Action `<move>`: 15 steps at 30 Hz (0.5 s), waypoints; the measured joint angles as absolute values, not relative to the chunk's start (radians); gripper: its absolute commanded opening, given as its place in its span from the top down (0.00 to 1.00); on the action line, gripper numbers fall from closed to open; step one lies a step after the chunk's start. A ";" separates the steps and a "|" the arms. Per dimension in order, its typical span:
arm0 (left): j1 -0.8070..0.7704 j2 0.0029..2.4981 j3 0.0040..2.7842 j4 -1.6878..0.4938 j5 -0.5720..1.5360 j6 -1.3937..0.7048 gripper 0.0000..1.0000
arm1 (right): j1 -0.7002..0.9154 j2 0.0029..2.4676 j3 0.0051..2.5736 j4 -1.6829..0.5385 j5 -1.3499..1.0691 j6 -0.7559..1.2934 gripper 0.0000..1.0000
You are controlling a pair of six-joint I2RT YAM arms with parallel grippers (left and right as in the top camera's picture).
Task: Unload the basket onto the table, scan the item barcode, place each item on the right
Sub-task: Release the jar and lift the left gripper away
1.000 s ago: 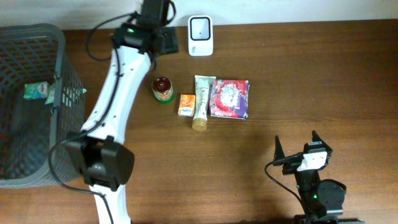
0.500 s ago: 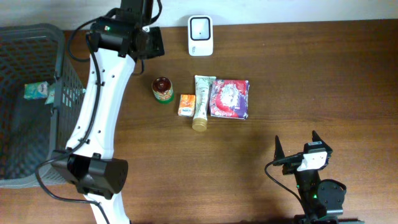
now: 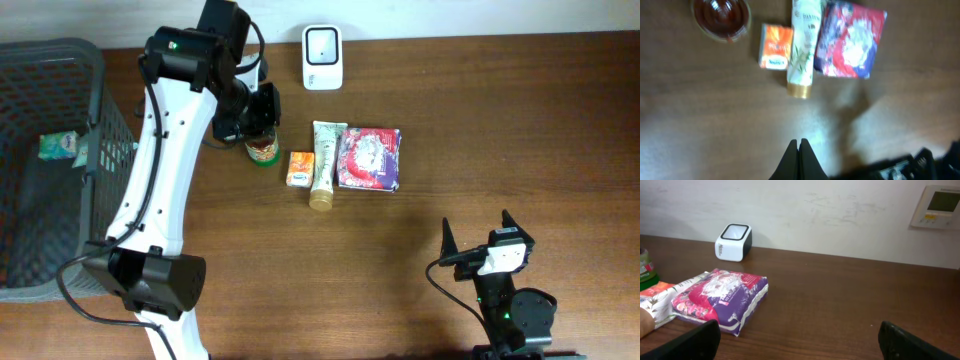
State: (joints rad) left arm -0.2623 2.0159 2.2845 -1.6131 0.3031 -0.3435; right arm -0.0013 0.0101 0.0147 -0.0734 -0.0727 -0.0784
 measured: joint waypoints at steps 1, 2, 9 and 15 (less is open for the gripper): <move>-0.262 2.016 2.284 -1.624 0.315 -0.344 1.00 | -0.001 0.010 0.015 -0.073 -0.073 -0.079 0.01; -0.262 2.016 2.284 -1.635 0.326 -0.339 1.00 | -0.002 0.010 0.015 -0.073 -0.073 -0.078 0.01; -0.262 2.016 2.284 -1.661 0.355 -0.151 0.18 | -0.001 0.010 0.015 -0.073 -0.073 -0.078 0.01; -0.260 2.016 2.293 -1.543 0.302 -0.080 0.01 | -0.002 0.010 0.015 -0.073 -0.073 -0.078 0.01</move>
State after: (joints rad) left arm -0.2600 2.0159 2.2929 -1.5433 0.3016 -0.0799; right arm -0.0017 0.0101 0.0147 -0.0734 -0.0731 -0.0784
